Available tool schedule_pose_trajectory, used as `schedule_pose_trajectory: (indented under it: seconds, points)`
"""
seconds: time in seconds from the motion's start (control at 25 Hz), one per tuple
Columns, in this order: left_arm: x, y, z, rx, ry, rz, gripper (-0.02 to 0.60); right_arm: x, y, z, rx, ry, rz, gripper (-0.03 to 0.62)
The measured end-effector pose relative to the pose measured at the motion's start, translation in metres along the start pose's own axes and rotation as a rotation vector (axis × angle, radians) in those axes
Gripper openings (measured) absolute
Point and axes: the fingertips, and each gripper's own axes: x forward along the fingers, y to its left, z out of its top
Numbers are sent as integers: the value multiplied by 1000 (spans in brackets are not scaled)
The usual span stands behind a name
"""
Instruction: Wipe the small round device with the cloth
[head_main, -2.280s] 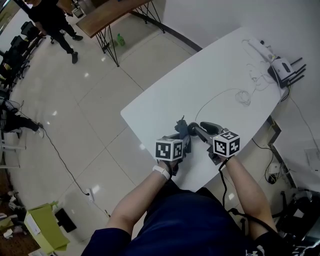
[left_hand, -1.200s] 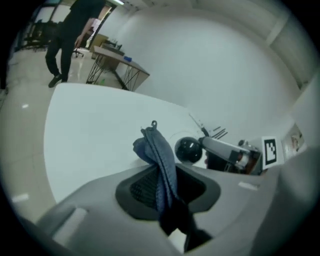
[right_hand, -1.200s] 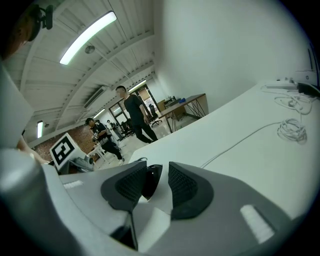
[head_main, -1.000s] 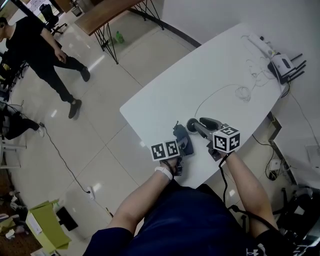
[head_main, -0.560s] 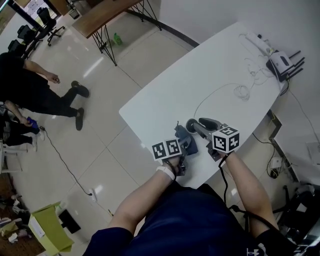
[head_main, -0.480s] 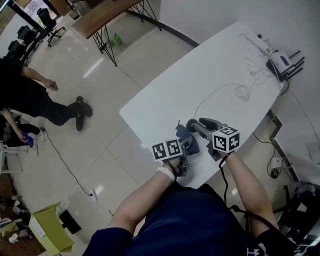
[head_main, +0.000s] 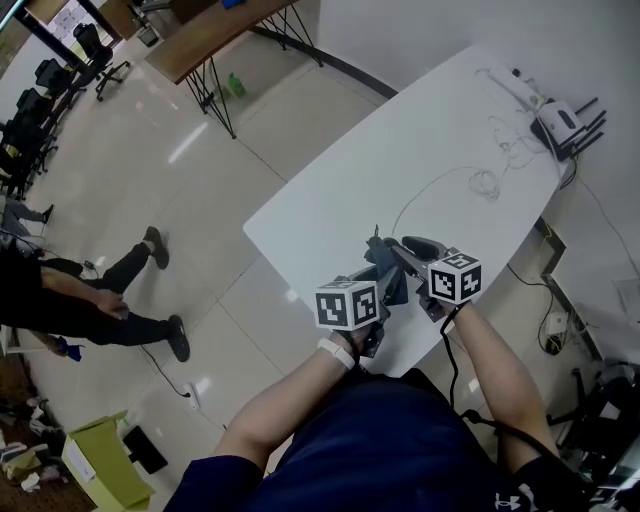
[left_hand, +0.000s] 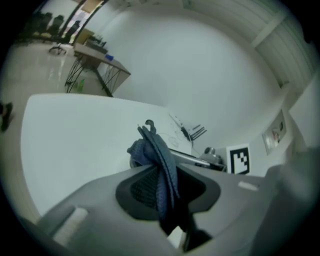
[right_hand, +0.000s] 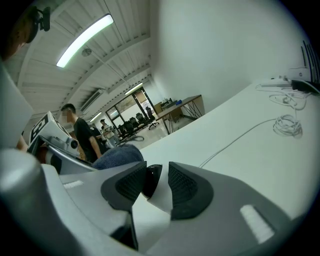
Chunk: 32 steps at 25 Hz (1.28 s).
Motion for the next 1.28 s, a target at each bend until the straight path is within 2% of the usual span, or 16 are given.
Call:
schedule_pose_trajectory:
  seconds: [0.08, 0.16, 0.32, 0.52, 0.64, 0.72, 0.8, 0.96, 1.08, 1.12, 1.16, 1.2, 1.28]
  points:
    - [-2, -5, 4, 150, 31, 14, 92, 0, 0, 1, 29, -10, 2, 137]
    - [-4, -7, 4, 230, 47, 2, 92, 0, -1, 1, 72, -23, 8, 132]
    - [-15, -16, 11, 250, 22, -93, 92, -10, -6, 8, 142, -84, 5, 132]
    - [-30, -18, 21, 280, 0, -196, 92, -50, -14, 18, 326, -236, 6, 132]
    - [-35, -22, 23, 264, 4, -295, 92, -68, 4, 16, 422, -287, 119, 132]
    - [-36, -25, 22, 248, 15, -364, 92, -73, 23, 11, 442, -293, 219, 141]
    - [-39, -31, 20, 255, 31, -432, 92, -75, 44, 7, 433, -281, 305, 172]
    - [-47, -52, 14, 261, 61, -586, 92, -76, 75, 0, 466, -277, 427, 287]
    - [-53, -65, 10, 213, 89, -710, 92, -82, 91, 1, 503, -318, 510, 296]
    - [-54, -68, 8, 195, 104, -747, 92, -85, 95, 2, 507, -335, 530, 291]
    - [-55, -70, 5, 177, 122, -779, 92, -87, 97, 3, 508, -353, 545, 251]
    - [-55, -71, 2, 157, 141, -805, 91, -90, 97, 3, 509, -371, 553, 181]
    - [-54, -71, -4, 103, 178, -851, 92, -95, 96, 2, 525, -400, 560, 84]
